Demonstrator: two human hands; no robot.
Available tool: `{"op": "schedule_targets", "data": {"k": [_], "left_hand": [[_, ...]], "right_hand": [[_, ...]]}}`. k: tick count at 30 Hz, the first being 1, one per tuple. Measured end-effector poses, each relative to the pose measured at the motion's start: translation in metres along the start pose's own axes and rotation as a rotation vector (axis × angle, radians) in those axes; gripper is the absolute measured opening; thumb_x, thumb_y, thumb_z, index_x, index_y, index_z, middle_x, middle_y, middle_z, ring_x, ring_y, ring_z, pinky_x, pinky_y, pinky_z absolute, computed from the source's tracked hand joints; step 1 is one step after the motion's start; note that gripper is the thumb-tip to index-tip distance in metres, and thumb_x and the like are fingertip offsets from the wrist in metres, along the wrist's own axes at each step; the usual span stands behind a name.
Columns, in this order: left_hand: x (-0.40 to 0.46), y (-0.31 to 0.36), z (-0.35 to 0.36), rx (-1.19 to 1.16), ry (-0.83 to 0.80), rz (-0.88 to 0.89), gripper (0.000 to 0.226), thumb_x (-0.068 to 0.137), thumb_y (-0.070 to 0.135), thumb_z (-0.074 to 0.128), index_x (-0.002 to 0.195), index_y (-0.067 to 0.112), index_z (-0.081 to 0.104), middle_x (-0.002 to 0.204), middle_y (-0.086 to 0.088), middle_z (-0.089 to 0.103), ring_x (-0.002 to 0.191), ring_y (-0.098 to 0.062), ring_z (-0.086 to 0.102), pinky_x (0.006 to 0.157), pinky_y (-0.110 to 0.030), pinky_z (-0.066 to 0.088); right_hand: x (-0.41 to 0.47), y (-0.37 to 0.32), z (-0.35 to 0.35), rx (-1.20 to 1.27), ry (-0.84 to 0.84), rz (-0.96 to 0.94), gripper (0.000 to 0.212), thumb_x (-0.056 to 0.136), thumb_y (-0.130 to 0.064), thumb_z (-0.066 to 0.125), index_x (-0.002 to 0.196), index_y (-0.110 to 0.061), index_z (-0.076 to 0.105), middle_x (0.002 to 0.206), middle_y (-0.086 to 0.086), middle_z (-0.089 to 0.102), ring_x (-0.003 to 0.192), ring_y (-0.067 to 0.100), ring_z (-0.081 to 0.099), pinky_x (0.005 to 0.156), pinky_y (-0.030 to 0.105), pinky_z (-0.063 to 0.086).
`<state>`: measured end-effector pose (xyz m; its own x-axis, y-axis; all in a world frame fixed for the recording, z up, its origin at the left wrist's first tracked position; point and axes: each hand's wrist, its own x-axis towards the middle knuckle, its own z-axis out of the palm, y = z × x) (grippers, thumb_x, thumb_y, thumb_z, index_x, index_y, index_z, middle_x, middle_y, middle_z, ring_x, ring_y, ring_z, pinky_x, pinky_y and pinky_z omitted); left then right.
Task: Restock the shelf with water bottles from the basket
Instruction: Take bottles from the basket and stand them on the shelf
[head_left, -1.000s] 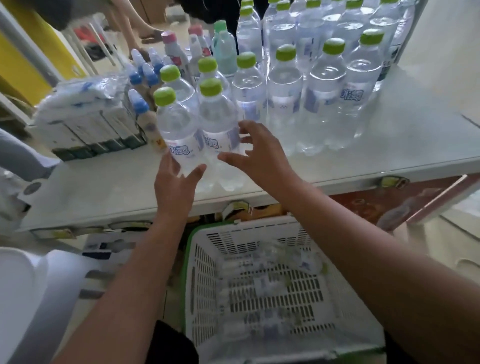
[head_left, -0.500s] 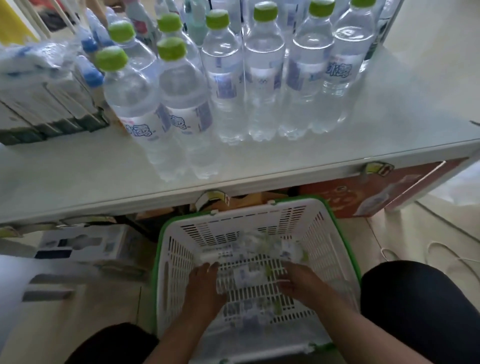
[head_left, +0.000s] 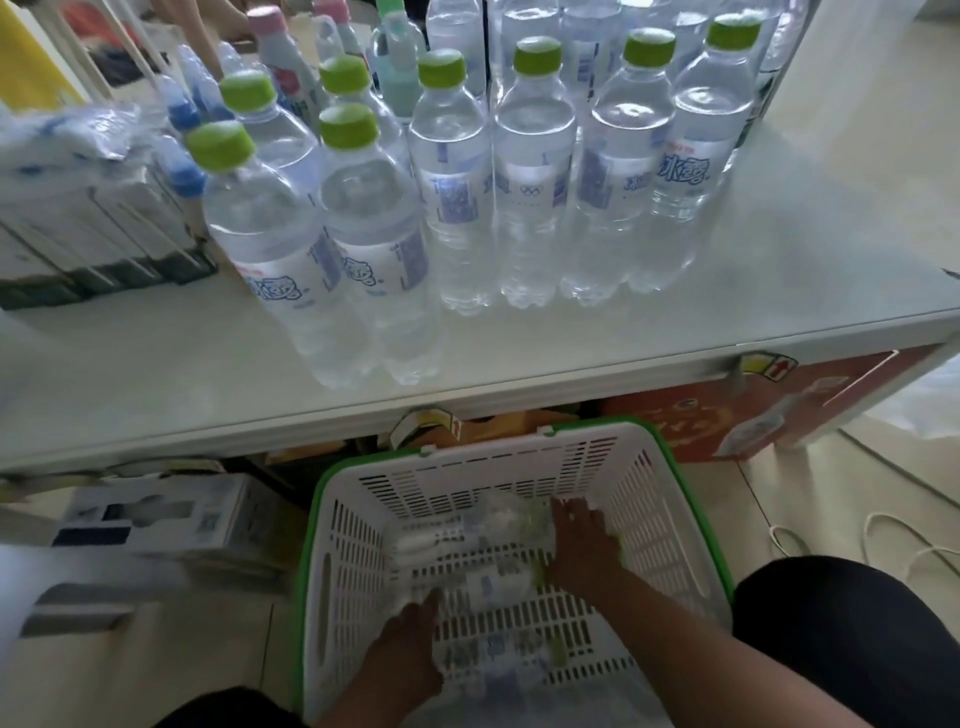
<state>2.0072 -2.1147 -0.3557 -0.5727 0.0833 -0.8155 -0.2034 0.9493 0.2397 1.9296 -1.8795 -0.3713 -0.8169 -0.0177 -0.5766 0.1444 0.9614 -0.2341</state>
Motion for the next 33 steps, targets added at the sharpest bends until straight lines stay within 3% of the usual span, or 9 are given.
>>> {"op": "schedule_targets", "data": {"k": [3,6,10,12,16,21,26,31,33], "left_hand": [[0.004,0.003,-0.006,0.106,0.139,0.009,0.092,0.087,0.025,0.060,0.152,0.027,-0.004,0.161,-0.001,-0.004,0.147,-0.028,0.002,0.115,-0.040,0.024],[0.015,0.007,-0.007,0.150,0.171,0.041,0.092,0.087,0.025,0.060,0.153,0.021,-0.004,0.161,-0.001,-0.008,0.148,-0.023,-0.005,0.118,-0.038,0.018],[0.024,0.010,-0.001,0.195,0.115,0.011,0.090,0.089,0.027,0.057,0.152,0.022,-0.007,0.161,-0.002,-0.002,0.148,-0.023,0.000,0.116,-0.039,0.023],[0.024,0.010,0.001,0.308,0.111,-0.011,0.085,0.091,0.027,0.054,0.153,0.022,-0.005,0.161,-0.004,-0.001,0.148,-0.027,0.003,0.114,-0.043,0.026],[0.018,0.011,0.005,0.446,0.172,0.004,0.070,0.092,0.020,0.046,0.152,0.020,0.010,0.160,-0.009,0.000,0.146,-0.032,0.005,0.114,-0.046,0.022],[0.020,0.015,0.015,0.409,0.171,0.054,0.068,0.095,0.018,0.040,0.152,0.012,0.004,0.161,-0.008,0.001,0.148,-0.024,0.003,0.119,-0.045,0.010],[0.026,0.017,0.010,0.359,0.175,-0.015,0.074,0.091,0.023,0.051,0.152,0.024,0.009,0.158,0.002,0.010,0.146,-0.022,0.010,0.116,-0.048,0.018],[0.033,0.015,0.008,0.387,0.214,-0.017,0.069,0.087,0.024,0.055,0.148,0.026,0.022,0.157,0.005,0.013,0.145,-0.020,0.011,0.116,-0.046,0.017],[0.032,0.013,0.013,0.403,0.194,-0.017,0.071,0.092,0.029,0.047,0.152,0.024,0.010,0.161,0.002,0.002,0.148,-0.019,0.000,0.118,-0.047,0.007]], "right_hand": [[-0.015,0.003,0.004,-0.039,-0.016,0.013,0.076,0.076,-0.048,0.057,0.142,-0.026,0.028,0.142,0.012,0.026,0.131,0.034,0.030,0.106,0.044,0.033],[-0.025,0.018,0.013,-0.050,-0.050,-0.052,0.084,0.078,-0.046,0.062,0.148,-0.025,0.021,0.154,0.011,0.017,0.142,0.029,0.020,0.112,0.041,0.026],[-0.026,0.038,0.016,0.088,-0.121,-0.034,0.083,0.081,-0.029,0.065,0.147,-0.013,0.017,0.153,0.010,0.025,0.140,0.024,0.028,0.111,0.034,0.029],[-0.029,0.044,0.017,0.050,-0.184,0.060,0.089,0.084,-0.031,0.061,0.152,-0.017,0.005,0.156,0.012,0.015,0.144,0.030,0.018,0.113,0.042,0.025],[-0.037,0.051,0.024,-0.086,-0.238,0.166,0.079,0.080,-0.039,0.065,0.144,-0.015,0.024,0.146,0.018,0.023,0.135,0.035,0.029,0.107,0.040,0.032],[-0.037,0.053,0.031,0.218,-0.311,0.235,0.102,0.085,-0.030,0.067,0.148,0.002,-0.007,0.153,0.016,0.026,0.139,0.025,0.033,0.106,0.026,0.032],[-0.047,0.053,0.028,0.050,-0.244,0.278,0.081,0.077,-0.047,0.065,0.141,-0.012,0.029,0.137,0.016,0.035,0.130,0.030,0.040,0.104,0.028,0.035],[-0.045,0.054,0.034,0.308,-0.303,0.329,0.092,0.086,-0.036,0.058,0.151,-0.004,0.001,0.150,0.016,0.030,0.136,0.026,0.039,0.106,0.031,0.036],[-0.047,0.055,0.034,0.344,-0.257,0.353,0.082,0.084,-0.029,0.062,0.146,-0.002,0.015,0.140,0.016,0.045,0.125,0.027,0.050,0.096,0.032,0.043]]}}
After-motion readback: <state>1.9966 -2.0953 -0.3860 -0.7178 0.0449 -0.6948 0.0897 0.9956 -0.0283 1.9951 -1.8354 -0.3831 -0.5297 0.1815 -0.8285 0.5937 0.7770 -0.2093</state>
